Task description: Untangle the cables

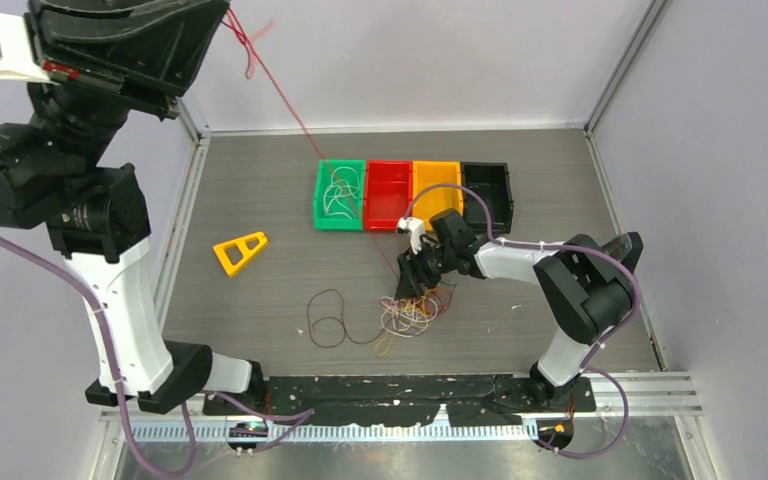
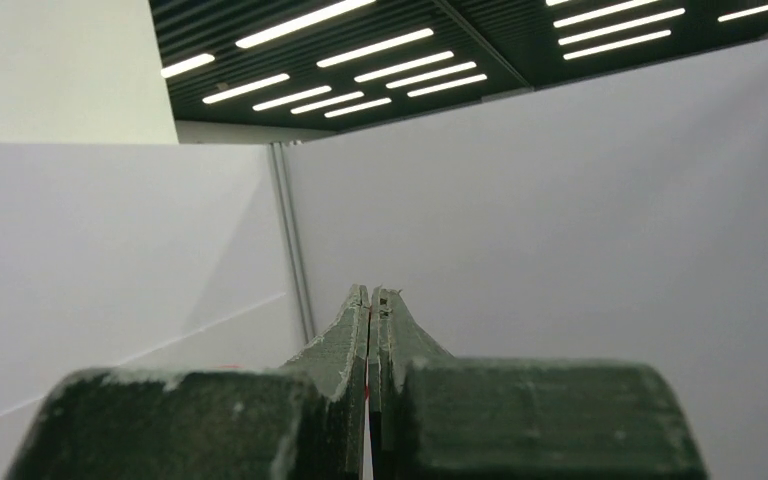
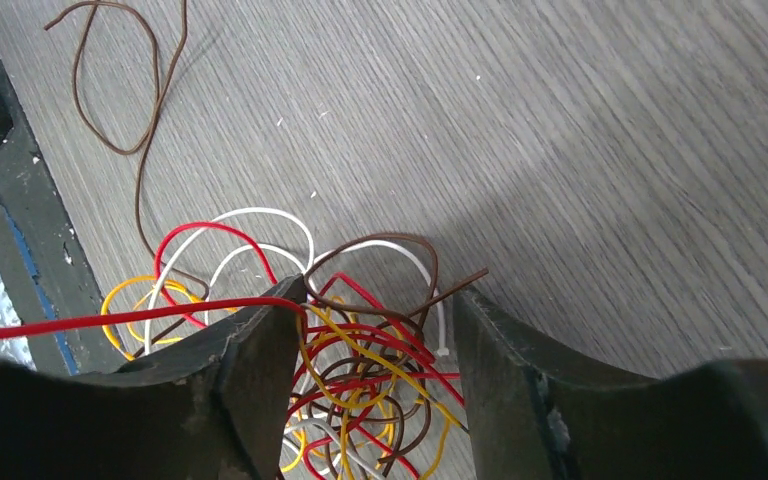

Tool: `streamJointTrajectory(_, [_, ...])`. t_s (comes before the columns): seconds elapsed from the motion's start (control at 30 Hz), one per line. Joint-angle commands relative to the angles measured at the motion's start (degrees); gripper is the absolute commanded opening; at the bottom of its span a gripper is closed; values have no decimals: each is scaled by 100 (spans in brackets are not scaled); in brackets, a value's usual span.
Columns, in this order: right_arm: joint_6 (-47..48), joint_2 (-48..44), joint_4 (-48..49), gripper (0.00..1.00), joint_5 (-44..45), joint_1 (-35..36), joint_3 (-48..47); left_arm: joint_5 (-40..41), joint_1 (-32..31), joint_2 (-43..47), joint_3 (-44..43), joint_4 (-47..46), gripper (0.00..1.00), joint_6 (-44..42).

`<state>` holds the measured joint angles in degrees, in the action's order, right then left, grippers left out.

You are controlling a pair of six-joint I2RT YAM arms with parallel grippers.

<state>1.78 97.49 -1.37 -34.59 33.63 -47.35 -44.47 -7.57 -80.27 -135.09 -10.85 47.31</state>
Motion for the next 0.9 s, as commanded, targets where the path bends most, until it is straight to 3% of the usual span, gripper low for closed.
streamJointTrajectory(0.0, [181, 178, -470, 64, 87, -14, -99, 827, 67, 107, -162, 123, 0, -233])
streamJointTrajectory(0.27, [541, -1639, -709, 85, -893, 52, -775, 481, 72, 639, 1476, -172, 0, -96])
streamJointTrajectory(0.43, [571, -1632, -919, 83, -1009, 224, -1355, 648, 71, 515, 1313, -49, 0, -103])
streamJointTrajectory(0.5, [631, -1557, -873, 67, -957, 290, -1343, 698, 72, 480, 1259, 23, 0, -157])
streamJointTrajectory(0.53, [644, -1531, -843, 47, -886, 308, -1333, 722, 72, 484, 1265, 65, 0, -215])
streamJointTrajectory(0.57, [646, -1494, -841, 37, -845, 317, -1331, 736, 75, 497, 1270, 111, 0, -277])
streamJointTrajectory(0.6, [674, -1491, -872, 16, -735, 314, -1345, 754, 80, 525, 1301, 183, 0, -374])
streamJointTrajectory(0.67, [795, -1556, -1019, 7, -616, 301, -1474, 797, 125, 641, 1512, 341, 0, -535])
streamJointTrajectory(0.77, [876, -1774, -1424, 6, -655, 259, -2321, 899, 159, 1072, 2553, 789, 0, -948])
streamJointTrajectory(0.87, [604, -1612, -2018, 5, -1057, 231, -4781, 894, 160, 1820, 4625, 971, 0, -1761])
